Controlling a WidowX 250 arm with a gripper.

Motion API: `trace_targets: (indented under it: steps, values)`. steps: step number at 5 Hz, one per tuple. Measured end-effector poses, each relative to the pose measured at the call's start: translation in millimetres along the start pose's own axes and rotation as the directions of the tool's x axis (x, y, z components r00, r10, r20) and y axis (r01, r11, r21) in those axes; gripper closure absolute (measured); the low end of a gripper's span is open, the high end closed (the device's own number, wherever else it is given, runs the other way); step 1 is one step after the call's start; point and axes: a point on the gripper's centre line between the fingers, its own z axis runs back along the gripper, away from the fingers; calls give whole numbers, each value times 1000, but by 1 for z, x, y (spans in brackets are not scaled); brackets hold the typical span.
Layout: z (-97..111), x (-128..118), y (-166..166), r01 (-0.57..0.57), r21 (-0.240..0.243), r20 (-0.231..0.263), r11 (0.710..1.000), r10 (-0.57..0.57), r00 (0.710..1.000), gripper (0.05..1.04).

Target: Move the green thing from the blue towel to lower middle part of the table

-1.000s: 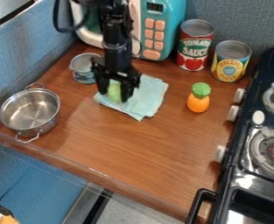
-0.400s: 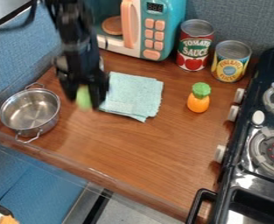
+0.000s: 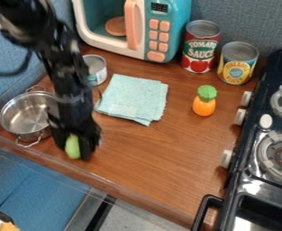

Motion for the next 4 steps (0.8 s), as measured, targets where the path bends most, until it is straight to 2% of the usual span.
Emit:
trace_targets:
  steps: [1, 2, 4]
  values:
    - [-2, -2, 2, 12, 55, 40, 998, -14, 999, 232]
    - [0, -9, -1, -8, 51, 70, 999, 4, 998, 75]
    - [58, -15, 5, -19, 17, 145, 1000, 17, 989, 83]
